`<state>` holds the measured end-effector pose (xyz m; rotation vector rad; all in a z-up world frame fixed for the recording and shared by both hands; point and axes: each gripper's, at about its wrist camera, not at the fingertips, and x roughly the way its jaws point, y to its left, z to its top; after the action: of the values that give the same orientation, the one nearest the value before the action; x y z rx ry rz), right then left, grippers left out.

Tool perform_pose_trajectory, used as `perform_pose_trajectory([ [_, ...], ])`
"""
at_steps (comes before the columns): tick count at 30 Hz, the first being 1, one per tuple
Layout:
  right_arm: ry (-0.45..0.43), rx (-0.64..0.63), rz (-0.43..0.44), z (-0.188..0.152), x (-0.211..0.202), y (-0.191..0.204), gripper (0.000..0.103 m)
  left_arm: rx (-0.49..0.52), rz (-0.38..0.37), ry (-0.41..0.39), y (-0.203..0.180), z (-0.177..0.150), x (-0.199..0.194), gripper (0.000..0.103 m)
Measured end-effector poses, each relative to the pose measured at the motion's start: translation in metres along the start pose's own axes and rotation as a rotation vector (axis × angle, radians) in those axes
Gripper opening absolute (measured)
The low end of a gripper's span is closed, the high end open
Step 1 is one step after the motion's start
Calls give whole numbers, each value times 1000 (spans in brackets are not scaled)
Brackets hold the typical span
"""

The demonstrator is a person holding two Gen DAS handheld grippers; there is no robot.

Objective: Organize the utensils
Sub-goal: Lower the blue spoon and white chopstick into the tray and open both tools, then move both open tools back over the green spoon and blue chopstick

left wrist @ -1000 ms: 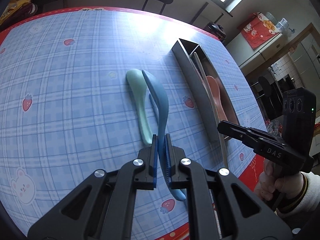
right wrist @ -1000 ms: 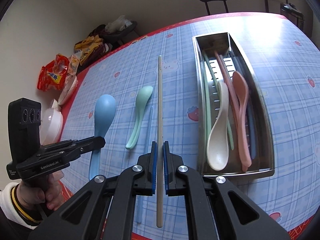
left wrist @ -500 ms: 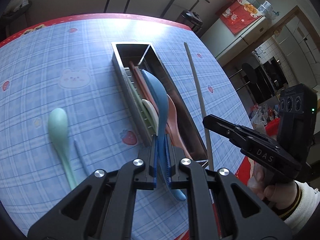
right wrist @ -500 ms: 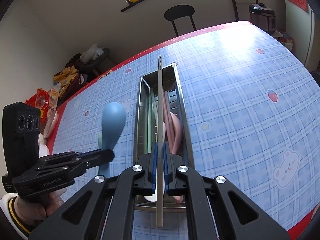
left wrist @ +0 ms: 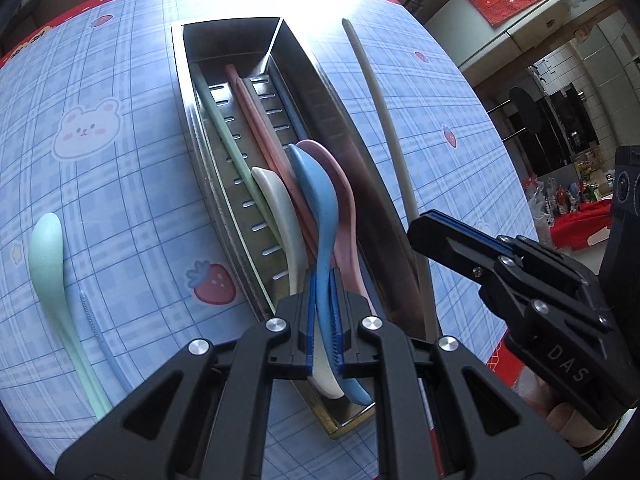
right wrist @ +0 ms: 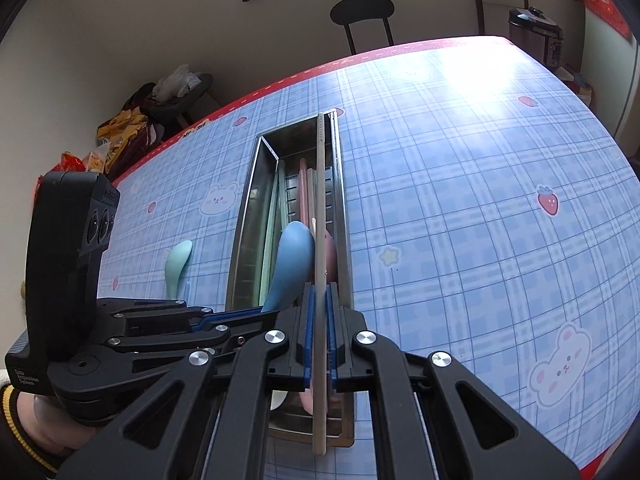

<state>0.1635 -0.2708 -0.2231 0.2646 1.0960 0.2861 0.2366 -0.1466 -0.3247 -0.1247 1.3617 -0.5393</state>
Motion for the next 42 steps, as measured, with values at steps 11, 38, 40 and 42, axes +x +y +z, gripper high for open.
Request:
perform_pose_trajectory([
  [11,26,-15,-28,8,14,1,6,-33,-32,17,0,6,12,11],
  [38,-48,-28,-6,12,-18,39,52,-52,41,-229,70,-19,-118,97],
  [40,-49,-40,16,5,-20,49,52,-62,57,-242,83,-28,-129,97],
  [42,-42,-65,30,-1,-19,61,52,-77,74,-252,97,-39,-139,97],
])
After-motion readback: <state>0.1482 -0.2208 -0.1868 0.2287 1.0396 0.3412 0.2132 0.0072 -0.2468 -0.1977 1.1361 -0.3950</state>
